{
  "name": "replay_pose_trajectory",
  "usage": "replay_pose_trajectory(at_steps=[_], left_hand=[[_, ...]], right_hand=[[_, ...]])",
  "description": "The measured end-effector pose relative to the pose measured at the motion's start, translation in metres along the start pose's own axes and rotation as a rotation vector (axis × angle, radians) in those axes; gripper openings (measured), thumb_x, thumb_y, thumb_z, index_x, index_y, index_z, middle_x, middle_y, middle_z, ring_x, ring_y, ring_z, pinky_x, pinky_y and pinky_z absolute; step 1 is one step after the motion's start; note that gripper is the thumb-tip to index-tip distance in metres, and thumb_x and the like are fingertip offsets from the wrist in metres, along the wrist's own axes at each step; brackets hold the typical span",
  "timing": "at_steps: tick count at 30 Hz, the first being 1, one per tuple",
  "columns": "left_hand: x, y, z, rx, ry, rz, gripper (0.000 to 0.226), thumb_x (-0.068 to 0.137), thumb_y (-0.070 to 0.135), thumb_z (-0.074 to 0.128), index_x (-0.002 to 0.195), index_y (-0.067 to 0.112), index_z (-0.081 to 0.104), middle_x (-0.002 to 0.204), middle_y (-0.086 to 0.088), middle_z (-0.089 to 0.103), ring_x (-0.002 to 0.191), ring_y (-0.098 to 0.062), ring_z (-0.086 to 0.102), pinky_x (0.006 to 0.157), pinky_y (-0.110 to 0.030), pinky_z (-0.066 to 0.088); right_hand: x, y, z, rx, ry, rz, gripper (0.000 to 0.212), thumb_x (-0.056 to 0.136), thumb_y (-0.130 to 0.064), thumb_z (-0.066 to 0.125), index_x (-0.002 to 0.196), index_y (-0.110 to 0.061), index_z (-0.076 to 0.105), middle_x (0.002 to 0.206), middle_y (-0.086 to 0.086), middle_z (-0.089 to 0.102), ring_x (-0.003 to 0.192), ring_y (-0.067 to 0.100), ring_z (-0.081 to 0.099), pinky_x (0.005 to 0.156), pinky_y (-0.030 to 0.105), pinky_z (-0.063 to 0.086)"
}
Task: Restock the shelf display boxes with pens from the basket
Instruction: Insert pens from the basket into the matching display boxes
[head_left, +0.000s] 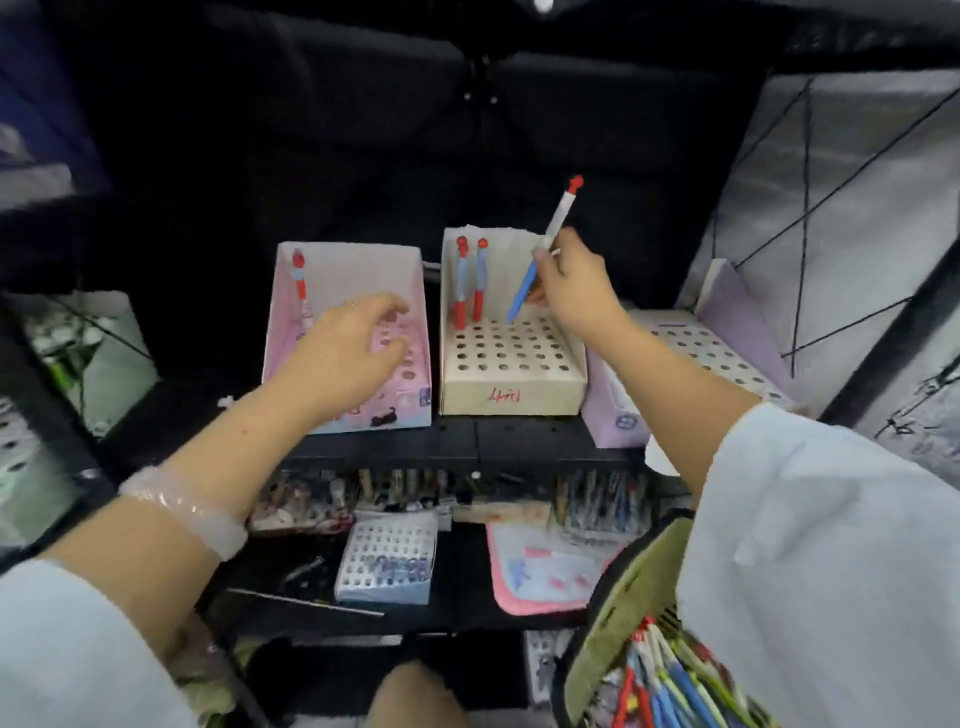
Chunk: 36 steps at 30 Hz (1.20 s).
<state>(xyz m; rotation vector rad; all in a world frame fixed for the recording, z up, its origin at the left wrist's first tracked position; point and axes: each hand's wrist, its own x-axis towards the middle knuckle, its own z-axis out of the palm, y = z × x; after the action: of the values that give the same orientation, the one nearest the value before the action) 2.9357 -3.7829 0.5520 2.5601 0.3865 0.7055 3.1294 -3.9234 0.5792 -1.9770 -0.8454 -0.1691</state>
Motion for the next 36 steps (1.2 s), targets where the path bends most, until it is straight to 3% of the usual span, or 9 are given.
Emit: replay_pose_trajectory(at_steps=[3,7,11,14,19,26,31,34,36], left_hand=[[-0.028,0.011,-0.007,0.029,0.024,-0.024,0.037,0.093,0.017,0.051,0.130,0.013,0.049,0.130,-0.007,0.055,0.120,-0.020,0.049,0.092,-0.023,0.032],[-0.047,0.014,-0.009,0.015,0.043,-0.076,0.037,0.093,0.019,0.051,0.130,0.015,0.049,0.130,-0.006,0.055,0.112,-0.017,0.053,0.090,-0.022,0.034],[-0.045,0.009,0.002,-0.045,0.050,-0.102,0.036,0.093,0.017,0.050,0.129,0.017,0.050,0.129,-0.003,0.055,0.109,-0.008,0.047,0.092,-0.020,0.034],[-0.034,0.002,0.014,-0.035,0.047,-0.089,0.037,0.093,0.018,0.049,0.130,0.017,0.049,0.130,0.000,0.054,0.104,-0.004,0.045,0.090,-0.019,0.034],[-0.009,-0.006,0.029,-0.064,0.067,-0.051,0.035,0.092,0.017,0.051,0.128,0.019,0.052,0.127,0.003,0.056,0.104,-0.001,0.043,0.089,-0.018,0.031],[0.007,-0.015,0.042,-0.093,0.042,-0.047,0.033,0.094,0.022,0.049,0.126,0.026,0.052,0.126,0.009,0.054,0.103,-0.003,0.047,0.081,-0.015,0.030],[0.010,-0.019,0.042,-0.129,0.034,-0.050,0.034,0.093,0.024,0.049,0.127,0.028,0.050,0.127,0.010,0.054,0.106,-0.003,0.045,0.086,-0.018,0.030],[0.009,-0.018,0.044,-0.116,0.047,-0.045,0.034,0.094,0.025,0.049,0.128,0.028,0.050,0.128,0.011,0.053,0.107,-0.002,0.044,0.087,-0.020,0.031],[0.008,-0.016,0.045,-0.090,0.060,-0.037,0.034,0.094,0.025,0.048,0.128,0.027,0.050,0.129,0.011,0.053,0.109,-0.004,0.045,0.086,-0.022,0.032]], right_hand=[[-0.001,-0.005,-0.007,0.007,0.006,0.006,0.024,0.100,-0.022,0.038,0.110,-0.002,0.046,0.103,0.021,0.062,0.088,0.033,0.065,0.081,0.048,0.054],[0.000,-0.008,-0.002,-0.166,-0.007,-0.006,0.029,0.100,-0.027,0.035,0.113,-0.003,0.044,0.104,0.017,0.059,0.092,0.034,0.062,0.082,0.049,0.051],[0.004,0.004,0.014,-0.223,0.021,-0.020,0.026,0.101,-0.027,0.034,0.111,-0.007,0.045,0.077,-0.004,0.045,0.082,0.025,0.060,0.072,0.040,0.051],[0.018,0.012,0.024,-0.175,0.015,0.017,0.028,0.101,-0.027,0.032,0.116,-0.007,0.046,0.075,-0.003,0.049,0.073,0.019,0.059,0.066,0.036,0.050],[0.040,0.029,0.041,-0.305,-0.078,0.026,0.024,0.101,-0.030,0.029,0.108,-0.011,0.043,0.067,-0.002,0.046,0.057,0.011,0.044,0.049,0.029,0.034],[0.059,0.037,0.047,-0.343,-0.094,-0.003,0.018,0.101,-0.033,0.027,0.097,-0.017,0.036,0.068,-0.003,0.048,0.059,0.011,0.047,0.049,0.027,0.026],[0.063,0.040,0.051,-0.337,-0.082,0.025,0.018,0.101,-0.032,0.026,0.101,-0.017,0.037,0.068,-0.003,0.047,0.057,0.010,0.046,0.047,0.026,0.026],[0.062,0.041,0.054,-0.386,-0.164,0.010,0.021,0.101,-0.031,0.027,0.105,-0.014,0.039,0.073,0.000,0.051,0.060,0.013,0.050,0.049,0.027,0.033],[0.057,0.046,0.060,-0.438,-0.258,0.003,0.024,0.101,-0.028,0.031,0.113,-0.010,0.042,0.088,0.004,0.057,0.073,0.018,0.055,0.061,0.029,0.042]])
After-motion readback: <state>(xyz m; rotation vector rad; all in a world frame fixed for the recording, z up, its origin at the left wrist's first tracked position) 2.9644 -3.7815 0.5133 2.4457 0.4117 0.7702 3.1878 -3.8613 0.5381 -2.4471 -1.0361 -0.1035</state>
